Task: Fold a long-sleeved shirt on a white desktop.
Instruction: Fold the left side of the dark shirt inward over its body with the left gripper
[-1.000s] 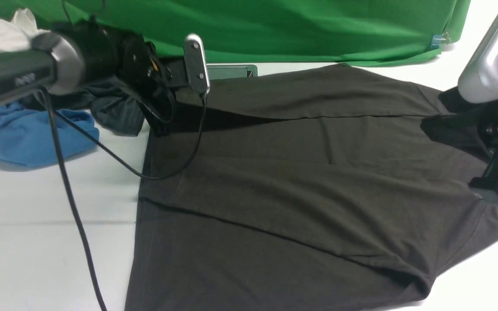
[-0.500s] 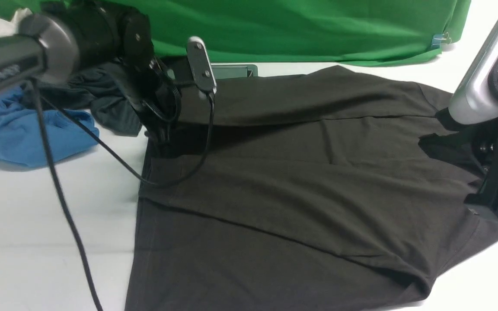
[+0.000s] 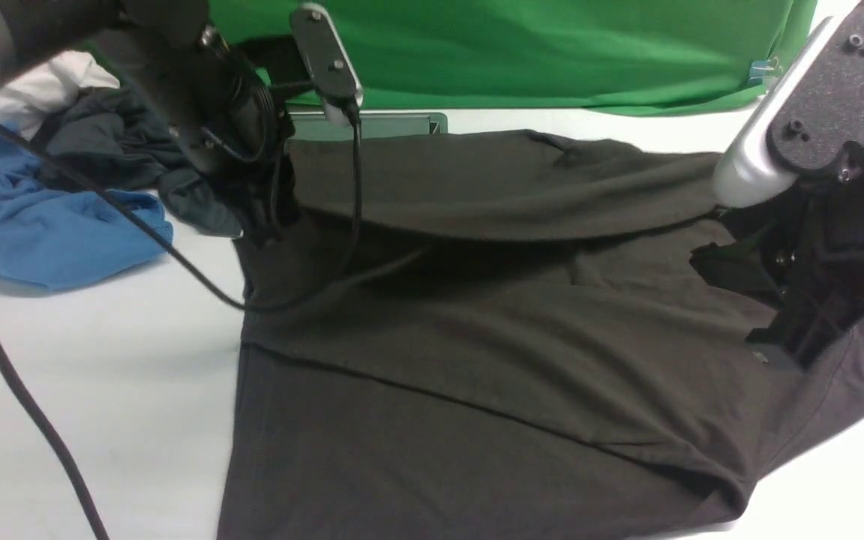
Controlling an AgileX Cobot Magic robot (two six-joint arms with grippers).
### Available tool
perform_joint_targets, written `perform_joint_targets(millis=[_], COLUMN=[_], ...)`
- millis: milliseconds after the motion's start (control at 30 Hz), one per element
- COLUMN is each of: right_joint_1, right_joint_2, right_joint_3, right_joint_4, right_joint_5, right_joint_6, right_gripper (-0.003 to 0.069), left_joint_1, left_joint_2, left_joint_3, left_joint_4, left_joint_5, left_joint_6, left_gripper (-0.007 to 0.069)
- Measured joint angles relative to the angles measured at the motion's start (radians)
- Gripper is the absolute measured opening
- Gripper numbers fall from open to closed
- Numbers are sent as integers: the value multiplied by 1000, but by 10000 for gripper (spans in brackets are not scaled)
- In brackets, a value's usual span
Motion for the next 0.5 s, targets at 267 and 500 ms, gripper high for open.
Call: perform_joint_targets(millis=[267,500], right_joint_1=[0,0], right_joint_2=[0,0], right_joint_3=[0,0], right_joint_4=[0,0], right_joint_5=[0,1], right_joint_6=[11,32], right_gripper=[296,296], left_joint_1=[-68,-145], left_joint_2=[-2,-14], left_joint_3=[178,297], left_joint_4=[136,134], left_joint_5=[-84,-99], left_joint_6=[-67,-185], left_gripper=[28,31])
